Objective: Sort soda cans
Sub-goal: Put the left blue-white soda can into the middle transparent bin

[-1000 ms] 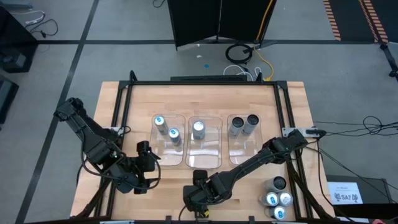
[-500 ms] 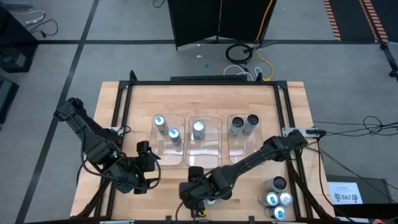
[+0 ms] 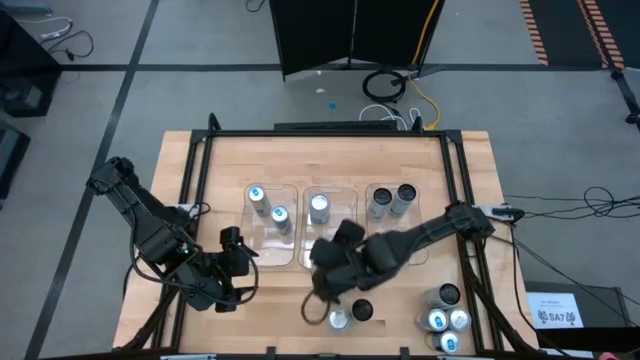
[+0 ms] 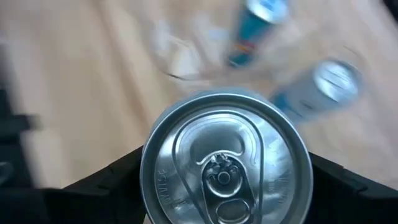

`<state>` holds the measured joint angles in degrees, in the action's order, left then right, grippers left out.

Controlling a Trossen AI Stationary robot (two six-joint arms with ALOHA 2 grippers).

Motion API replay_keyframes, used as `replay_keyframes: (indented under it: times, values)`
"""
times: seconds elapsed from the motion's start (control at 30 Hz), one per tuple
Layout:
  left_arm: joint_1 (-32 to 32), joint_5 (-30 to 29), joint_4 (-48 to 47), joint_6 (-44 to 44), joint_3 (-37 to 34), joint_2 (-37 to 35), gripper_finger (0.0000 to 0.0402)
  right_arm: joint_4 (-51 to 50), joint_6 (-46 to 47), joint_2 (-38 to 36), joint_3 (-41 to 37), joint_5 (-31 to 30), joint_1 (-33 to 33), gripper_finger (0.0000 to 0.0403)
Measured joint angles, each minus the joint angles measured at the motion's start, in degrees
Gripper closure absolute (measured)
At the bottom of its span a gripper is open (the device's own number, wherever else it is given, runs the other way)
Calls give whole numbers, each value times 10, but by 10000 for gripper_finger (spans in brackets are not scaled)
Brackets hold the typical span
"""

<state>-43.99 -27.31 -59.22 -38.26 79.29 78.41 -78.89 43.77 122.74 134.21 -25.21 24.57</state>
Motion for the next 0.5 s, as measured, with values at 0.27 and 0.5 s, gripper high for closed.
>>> replay_keyframes:
  times: [0.27, 0.5]
  values:
    - [0, 0, 5, -3, 0, 0, 41, -13, -23, 3, -76, 35, -60, 105]
    - [0, 0, 5, -3, 0, 0, 41, 32, -58, -7, -144, 53, -101, 104]
